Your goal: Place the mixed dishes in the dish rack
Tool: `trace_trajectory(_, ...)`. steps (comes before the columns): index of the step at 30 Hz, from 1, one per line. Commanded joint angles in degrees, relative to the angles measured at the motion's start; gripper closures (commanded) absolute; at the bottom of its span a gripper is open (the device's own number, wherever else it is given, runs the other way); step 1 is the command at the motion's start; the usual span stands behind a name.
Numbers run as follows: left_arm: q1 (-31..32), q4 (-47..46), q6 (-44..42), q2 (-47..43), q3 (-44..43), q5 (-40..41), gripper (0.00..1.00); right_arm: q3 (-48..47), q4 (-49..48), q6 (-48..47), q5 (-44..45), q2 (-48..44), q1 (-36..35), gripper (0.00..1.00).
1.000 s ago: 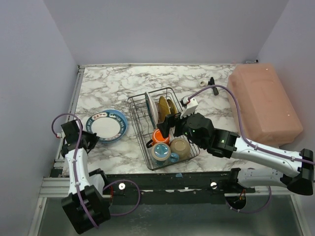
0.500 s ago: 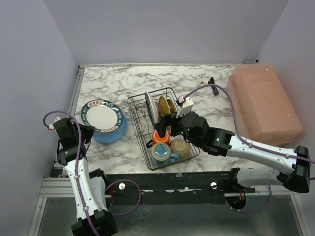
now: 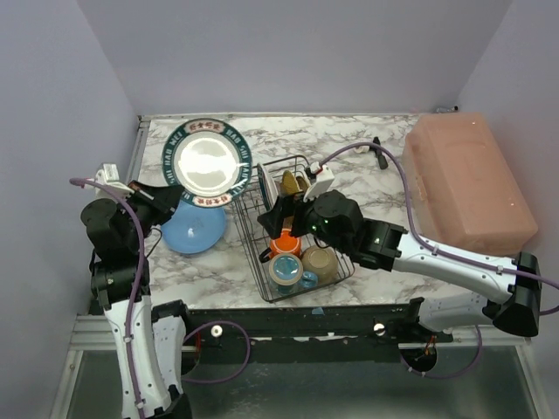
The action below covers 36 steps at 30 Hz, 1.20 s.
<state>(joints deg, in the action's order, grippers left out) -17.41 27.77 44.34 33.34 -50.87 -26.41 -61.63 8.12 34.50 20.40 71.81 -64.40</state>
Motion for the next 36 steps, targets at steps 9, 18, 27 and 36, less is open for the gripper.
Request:
trace_trajectory(9, 13.31, -23.35, 5.5, -1.6, 6.32, -23.95, 1.0, 5.06, -14.16, 8.3, 1.59, -8.21, 1.02, 0.04)
trace_trajectory(18, 14.43, -12.39, -4.09, -1.53, 7.39, -22.05, 0.9, 10.96, -27.4, 9.46, -8.03, -6.86, 0.99, 0.99)
trace_trajectory(27, 14.42, 17.42, -18.66, -1.25, -0.92, 20.5, 0.39, -1.85, -10.19, 6.55, -0.65, 1.88, 0.84, 1.0)
trace_trajectory(36, 14.54, 19.12, -17.57, -11.81, 3.12, 43.37, 0.3, -23.0, 13.82, -0.35, 26.63, 15.09, -5.23, 0.99)
